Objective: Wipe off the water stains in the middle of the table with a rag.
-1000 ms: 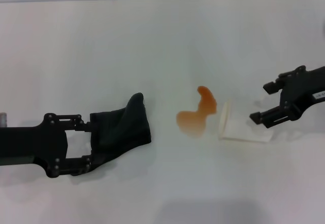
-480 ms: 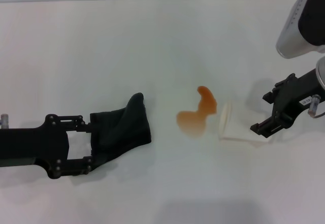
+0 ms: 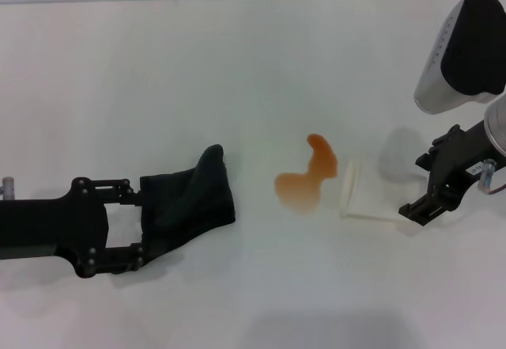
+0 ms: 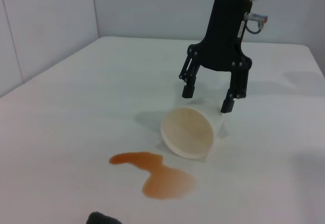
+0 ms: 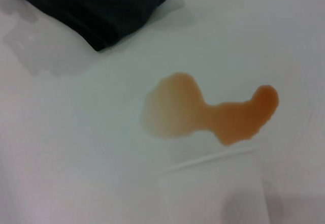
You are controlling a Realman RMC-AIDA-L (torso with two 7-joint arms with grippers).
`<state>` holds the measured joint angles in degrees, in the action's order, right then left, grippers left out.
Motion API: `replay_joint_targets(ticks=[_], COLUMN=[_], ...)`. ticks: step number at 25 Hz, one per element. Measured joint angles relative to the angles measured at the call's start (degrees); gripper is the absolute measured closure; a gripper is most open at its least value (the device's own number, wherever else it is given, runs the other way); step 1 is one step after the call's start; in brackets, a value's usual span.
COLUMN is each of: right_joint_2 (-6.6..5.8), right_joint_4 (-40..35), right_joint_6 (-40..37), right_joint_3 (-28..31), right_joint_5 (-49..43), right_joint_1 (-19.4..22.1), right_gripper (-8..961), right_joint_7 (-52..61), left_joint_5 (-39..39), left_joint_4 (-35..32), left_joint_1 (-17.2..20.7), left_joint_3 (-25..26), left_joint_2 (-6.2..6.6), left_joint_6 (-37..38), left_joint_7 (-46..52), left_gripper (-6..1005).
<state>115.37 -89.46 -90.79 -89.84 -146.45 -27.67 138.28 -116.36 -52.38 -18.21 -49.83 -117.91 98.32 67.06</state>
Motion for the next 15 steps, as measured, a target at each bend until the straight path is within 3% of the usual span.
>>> replay_joint_targets(ticks=[15], right_joint_2=[0.03], right_joint_4=[0.62], right_joint_6=[-1.54], right_joint_3=[-1.96], right_joint_5=[1.22], right_joint_1=[-1.36], right_gripper=[129], right_joint_7=[-1.29], left_joint_5=[0.00], left_joint_4=[0.99], left_joint_1=[-0.26], left_joint_3=[0.00], left_joint_2=[-0.12], left_joint_6=[-0.51], left_joint_7=[-0.36], left_gripper=[351])
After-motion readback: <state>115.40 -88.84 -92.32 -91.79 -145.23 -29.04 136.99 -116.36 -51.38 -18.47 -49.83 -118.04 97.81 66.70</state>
